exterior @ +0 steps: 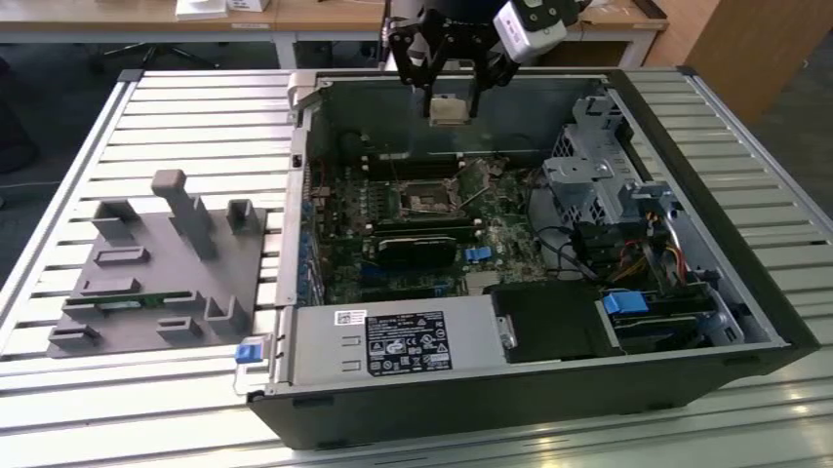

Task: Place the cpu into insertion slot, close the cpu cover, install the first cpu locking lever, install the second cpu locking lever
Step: 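Place the cpu into insertion slot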

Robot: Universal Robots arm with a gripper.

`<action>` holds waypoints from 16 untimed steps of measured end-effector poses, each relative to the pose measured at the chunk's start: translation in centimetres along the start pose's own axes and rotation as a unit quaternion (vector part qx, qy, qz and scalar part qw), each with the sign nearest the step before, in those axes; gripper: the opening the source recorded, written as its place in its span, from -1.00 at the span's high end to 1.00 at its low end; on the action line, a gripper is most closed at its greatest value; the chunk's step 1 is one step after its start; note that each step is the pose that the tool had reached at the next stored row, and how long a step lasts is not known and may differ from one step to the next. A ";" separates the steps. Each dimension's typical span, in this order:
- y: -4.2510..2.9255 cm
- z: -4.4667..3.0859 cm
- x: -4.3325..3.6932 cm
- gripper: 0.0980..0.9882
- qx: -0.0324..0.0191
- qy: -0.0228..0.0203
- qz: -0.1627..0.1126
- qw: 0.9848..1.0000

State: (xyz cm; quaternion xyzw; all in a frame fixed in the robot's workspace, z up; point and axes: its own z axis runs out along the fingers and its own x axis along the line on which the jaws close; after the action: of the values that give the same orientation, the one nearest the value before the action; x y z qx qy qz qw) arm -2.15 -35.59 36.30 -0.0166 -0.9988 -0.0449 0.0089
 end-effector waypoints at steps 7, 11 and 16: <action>0.00 0.00 0.01 0.00 0.000 0.000 0.004 1.000; 0.00 0.00 0.02 0.00 0.000 -0.001 0.006 1.000; 0.00 0.00 0.03 0.00 0.000 -0.001 0.009 1.000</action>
State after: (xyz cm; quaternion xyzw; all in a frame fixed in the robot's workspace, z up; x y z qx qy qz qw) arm -2.18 -35.59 36.30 -0.0252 -0.9986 -0.0449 0.0085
